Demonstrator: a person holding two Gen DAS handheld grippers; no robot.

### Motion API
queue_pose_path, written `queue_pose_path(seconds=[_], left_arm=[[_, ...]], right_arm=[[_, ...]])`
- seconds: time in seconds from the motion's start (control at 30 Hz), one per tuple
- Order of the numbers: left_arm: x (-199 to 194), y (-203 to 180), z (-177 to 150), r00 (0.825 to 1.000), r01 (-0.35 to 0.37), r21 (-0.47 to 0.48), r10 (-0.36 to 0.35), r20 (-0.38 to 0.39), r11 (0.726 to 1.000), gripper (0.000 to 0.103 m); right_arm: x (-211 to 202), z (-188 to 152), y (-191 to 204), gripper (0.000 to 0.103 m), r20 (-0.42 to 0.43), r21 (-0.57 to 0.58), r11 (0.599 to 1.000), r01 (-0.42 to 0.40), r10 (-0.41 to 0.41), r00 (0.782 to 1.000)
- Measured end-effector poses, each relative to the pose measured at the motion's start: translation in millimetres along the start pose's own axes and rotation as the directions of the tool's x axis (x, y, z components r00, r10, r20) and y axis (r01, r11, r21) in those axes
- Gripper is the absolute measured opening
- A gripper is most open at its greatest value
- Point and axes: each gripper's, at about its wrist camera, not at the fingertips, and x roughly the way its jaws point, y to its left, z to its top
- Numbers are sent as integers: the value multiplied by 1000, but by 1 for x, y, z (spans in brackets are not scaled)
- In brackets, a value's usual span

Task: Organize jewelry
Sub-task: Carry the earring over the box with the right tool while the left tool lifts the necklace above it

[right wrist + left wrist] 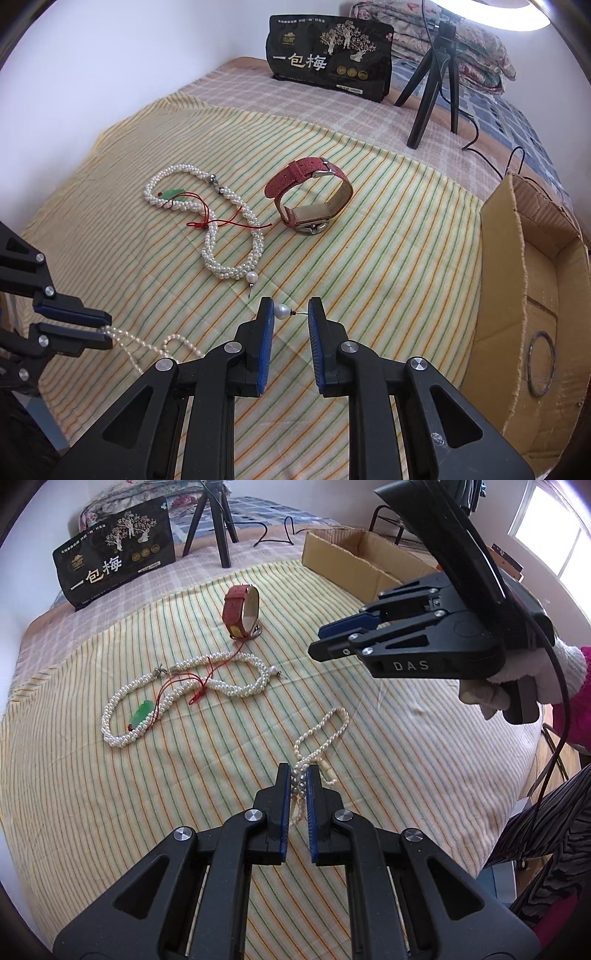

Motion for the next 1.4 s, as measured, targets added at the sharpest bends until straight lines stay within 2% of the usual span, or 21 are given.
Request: queue_pose_path(seconds=[0.33,0.77,1.1,1.4], left_arm=[[-30,2,11,996,11,-39,-8,89,999,6],[-68,-3,39,977,29,-65,-14,211,997,6],[-88,-25,78,955,43,-19,-36,294,999,6],[-91,-51,132,930,66,27,-71,360,997,6]], right_arm=[[-37,-9,-6,17,40,1,1000,15,-15,999],[-82,-34,-28,17,72,51,998,40,-44,996],[-113,-57,-60,17,101,126,989,79,-92,991],[-131,-76,-95,17,110,199,973,119,-143,984]])
